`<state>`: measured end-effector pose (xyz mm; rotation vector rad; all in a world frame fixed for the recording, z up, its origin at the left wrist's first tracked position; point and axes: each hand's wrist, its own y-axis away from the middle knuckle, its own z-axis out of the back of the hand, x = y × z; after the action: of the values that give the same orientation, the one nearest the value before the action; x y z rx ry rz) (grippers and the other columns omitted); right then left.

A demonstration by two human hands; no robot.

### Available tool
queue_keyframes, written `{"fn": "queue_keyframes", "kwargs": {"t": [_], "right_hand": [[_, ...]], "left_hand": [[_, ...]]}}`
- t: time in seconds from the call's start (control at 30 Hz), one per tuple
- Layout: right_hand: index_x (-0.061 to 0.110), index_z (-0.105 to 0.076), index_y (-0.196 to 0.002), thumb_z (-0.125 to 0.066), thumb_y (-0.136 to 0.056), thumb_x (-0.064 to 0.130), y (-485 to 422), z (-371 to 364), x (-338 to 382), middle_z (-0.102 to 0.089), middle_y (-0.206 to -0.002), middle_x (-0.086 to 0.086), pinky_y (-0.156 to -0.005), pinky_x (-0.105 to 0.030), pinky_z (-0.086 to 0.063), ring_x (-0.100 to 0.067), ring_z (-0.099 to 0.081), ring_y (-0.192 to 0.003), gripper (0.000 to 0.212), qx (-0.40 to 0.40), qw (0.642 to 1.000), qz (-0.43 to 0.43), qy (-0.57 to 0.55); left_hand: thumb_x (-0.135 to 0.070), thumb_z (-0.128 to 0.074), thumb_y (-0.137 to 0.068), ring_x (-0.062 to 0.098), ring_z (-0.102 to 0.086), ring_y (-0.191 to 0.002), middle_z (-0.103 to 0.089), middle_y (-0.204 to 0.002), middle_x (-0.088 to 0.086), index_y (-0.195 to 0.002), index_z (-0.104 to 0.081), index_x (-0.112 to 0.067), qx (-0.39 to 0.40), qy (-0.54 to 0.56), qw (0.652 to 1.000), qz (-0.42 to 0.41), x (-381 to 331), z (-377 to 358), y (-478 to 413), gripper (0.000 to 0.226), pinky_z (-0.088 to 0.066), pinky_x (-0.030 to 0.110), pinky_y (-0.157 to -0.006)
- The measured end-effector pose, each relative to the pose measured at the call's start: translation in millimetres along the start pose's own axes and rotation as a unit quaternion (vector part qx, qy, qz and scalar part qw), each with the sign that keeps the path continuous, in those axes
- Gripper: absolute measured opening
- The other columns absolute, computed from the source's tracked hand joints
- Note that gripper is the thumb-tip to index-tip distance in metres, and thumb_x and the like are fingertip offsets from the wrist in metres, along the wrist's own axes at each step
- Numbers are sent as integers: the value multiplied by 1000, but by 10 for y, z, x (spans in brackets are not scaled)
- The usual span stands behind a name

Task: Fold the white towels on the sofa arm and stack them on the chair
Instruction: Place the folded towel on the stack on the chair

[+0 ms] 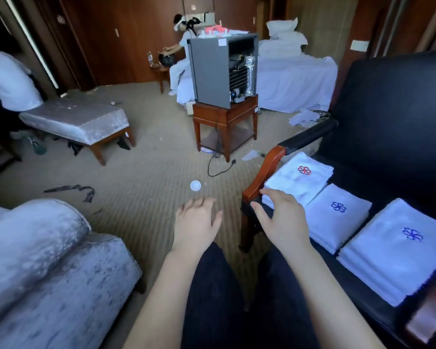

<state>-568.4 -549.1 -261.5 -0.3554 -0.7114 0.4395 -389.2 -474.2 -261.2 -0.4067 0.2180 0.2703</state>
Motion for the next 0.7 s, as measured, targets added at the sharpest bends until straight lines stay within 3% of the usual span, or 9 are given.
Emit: {"fn": "queue_keyframes", "kwargs": {"t": [0.2,0.37,0.5,0.63,0.7], "right_hand": [[13,-64,-121,-64,-90,38,-44,-242,427,-68,-115,-6,-91,-43,-47,-27,-60,-106,40,64,995,76,-32],[18,-63,-123,-61,-91,41,-50,-513,908,-66,-118,-1,-94,-40,-42,-23,-56,-112,39,128,977,160,-61],[21,-62,-124,-62,-91,40,-20,-764,1304,-65,-120,3,-96,-33,-35,-19,-53,-116,38,170,958,210,-91],[20,-65,-120,-66,-89,35,91,-1031,1684,-66,-119,1,-98,-37,-42,-22,-55,-114,34,213,934,243,-152],[19,-66,-118,-67,-88,32,148,-1164,1869,-66,-118,0,-97,-36,-43,-24,-57,-113,33,228,920,266,-176]], "left_hand": [[-25,-67,-87,29,-61,-99,-70,-102,4,-112,-67,-14,-76,-24,995,52,404,302,228,27,-42,43,-87],[-22,-76,-78,30,-63,-92,-69,-96,2,-105,-69,-15,-131,-68,985,87,771,574,455,28,-47,46,-84],[-26,-72,-79,30,-63,-90,-67,-94,3,-102,-69,-14,-164,-113,972,124,1085,808,674,27,-49,46,-80],[-40,-44,-84,27,-62,-95,-68,-101,0,-105,-68,-17,-167,-138,956,196,1334,1044,1007,40,-46,42,-83],[-35,-51,-85,27,-61,-97,-68,-104,-2,-108,-68,-17,-179,-144,946,226,1444,1143,1196,34,-46,43,-85]]}}
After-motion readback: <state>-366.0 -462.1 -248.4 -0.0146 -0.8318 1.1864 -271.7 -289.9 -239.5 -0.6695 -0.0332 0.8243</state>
